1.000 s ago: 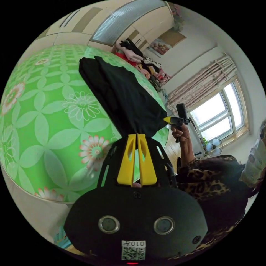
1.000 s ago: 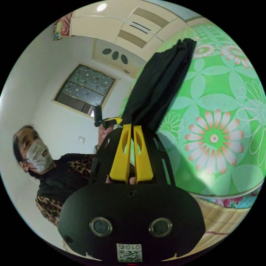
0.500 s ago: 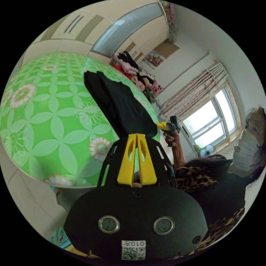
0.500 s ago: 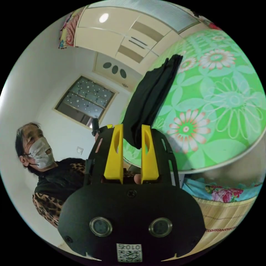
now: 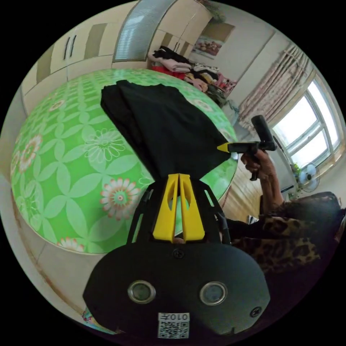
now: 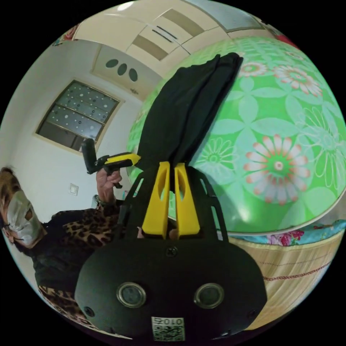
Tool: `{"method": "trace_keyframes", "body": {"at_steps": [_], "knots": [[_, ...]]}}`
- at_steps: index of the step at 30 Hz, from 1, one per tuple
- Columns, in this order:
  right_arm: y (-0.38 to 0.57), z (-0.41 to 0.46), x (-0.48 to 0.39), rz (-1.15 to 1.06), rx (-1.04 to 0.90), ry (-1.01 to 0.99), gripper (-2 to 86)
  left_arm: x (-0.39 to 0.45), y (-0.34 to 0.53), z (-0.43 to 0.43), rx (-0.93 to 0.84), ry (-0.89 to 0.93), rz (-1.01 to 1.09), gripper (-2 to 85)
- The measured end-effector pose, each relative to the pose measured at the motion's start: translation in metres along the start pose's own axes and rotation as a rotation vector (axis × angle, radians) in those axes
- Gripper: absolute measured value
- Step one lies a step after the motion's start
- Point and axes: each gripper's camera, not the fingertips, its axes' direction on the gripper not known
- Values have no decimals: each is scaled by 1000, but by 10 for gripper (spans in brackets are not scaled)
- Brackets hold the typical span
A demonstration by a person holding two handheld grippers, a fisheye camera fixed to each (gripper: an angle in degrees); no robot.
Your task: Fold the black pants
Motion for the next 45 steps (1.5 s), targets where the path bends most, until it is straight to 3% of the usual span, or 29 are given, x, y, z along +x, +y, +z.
{"method": "trace_keyframes", "body": {"at_steps": [2, 7, 9, 12, 16, 20, 26, 32, 36, 39, 45], "knots": [[1, 23, -10, -7, -31, -92, 46, -36, 7, -20, 26, -62, -83, -3], [-4, 108, -59, -246, -324, -524, 99, -127, 33, -94, 161, -271, -391, -2], [-4, 95, -61, -296, -310, -541, 111, -136, 54, -127, 272, -226, -441, -2], [-1, 35, -32, -232, -119, -426, 123, -123, 88, -156, 357, -256, -452, -2], [19, -49, 19, 13, 144, -137, 140, -79, 100, -144, 335, -119, -289, -1], [21, -69, 33, 102, 136, -53, 146, -3, 51, -93, 233, 67, 21, -1], [7, -71, 28, 77, 69, 26, 126, 81, -14, -19, 131, 177, 255, -1], [-6, -61, 26, 66, 42, -23, 87, 104, -41, 25, 73, 182, 277, 0], [9, -64, 43, 86, 76, -259, 62, 104, -45, 20, 94, 159, 281, 0], [25, -65, 44, 109, 79, -266, 59, 100, -56, 27, 91, 139, 271, 0], [43, -74, 45, 114, 76, -328, 63, 88, -71, 101, -111, 249, 210, -1]]}}
